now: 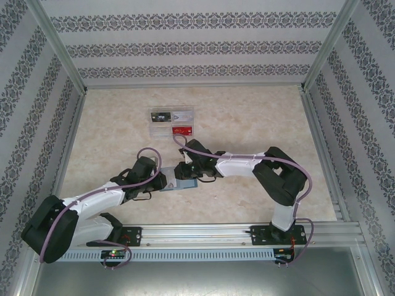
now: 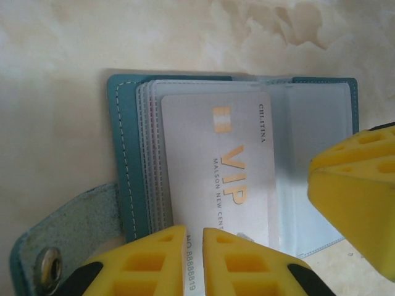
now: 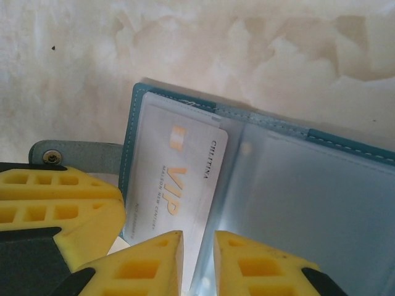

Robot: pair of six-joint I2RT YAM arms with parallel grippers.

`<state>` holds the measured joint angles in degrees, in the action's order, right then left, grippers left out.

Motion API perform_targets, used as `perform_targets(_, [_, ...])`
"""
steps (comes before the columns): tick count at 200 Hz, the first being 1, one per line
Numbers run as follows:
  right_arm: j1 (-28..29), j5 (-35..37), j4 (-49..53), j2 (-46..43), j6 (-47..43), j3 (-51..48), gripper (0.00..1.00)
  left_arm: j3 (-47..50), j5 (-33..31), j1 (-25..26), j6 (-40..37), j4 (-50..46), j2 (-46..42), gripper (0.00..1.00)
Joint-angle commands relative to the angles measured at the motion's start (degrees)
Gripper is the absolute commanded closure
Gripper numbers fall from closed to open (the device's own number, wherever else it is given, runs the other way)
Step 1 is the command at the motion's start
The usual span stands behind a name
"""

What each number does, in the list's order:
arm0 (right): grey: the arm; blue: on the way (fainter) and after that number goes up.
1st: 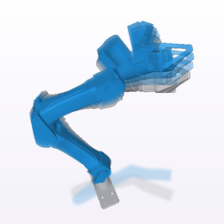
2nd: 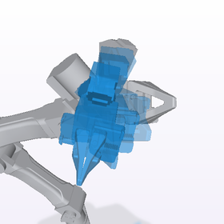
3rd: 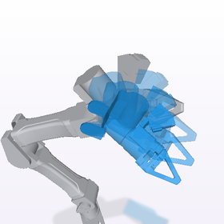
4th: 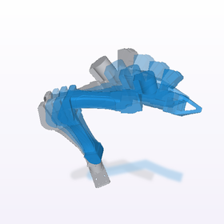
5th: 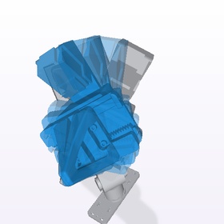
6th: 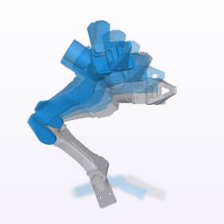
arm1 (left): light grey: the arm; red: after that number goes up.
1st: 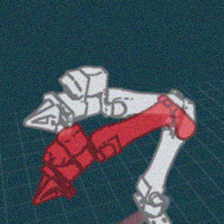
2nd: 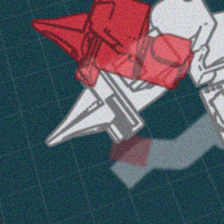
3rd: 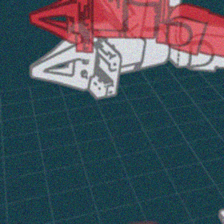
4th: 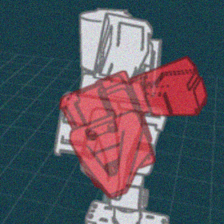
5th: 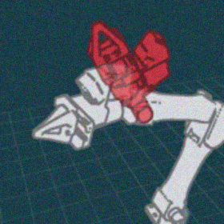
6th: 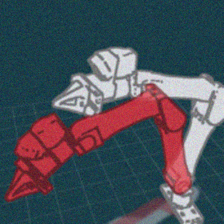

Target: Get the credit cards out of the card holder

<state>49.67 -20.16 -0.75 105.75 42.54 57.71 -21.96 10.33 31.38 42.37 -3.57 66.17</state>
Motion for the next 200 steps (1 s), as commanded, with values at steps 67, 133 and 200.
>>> perform_targets(67, [0.7, -2.8, -3.5, 3.7, 2.9, 1.2, 0.8, 1.0, 0.0, -0.5, 1.0, 2.3, 2.5, 0.88])
perform_targets(133, [0.7, -3.2, -4.5, 3.9, 3.7, 0.6, 0.95, 0.6, -0.4, -0.5, 1.2, 1.7, 3.3, 0.92])
perform_targets(200, [-1.1, -2.4, -7.0, 1.9, 5.6, -3.7, 1.0, -0.7, -5.7, -0.5, 2.4, -4.2, 4.1, 1.0])
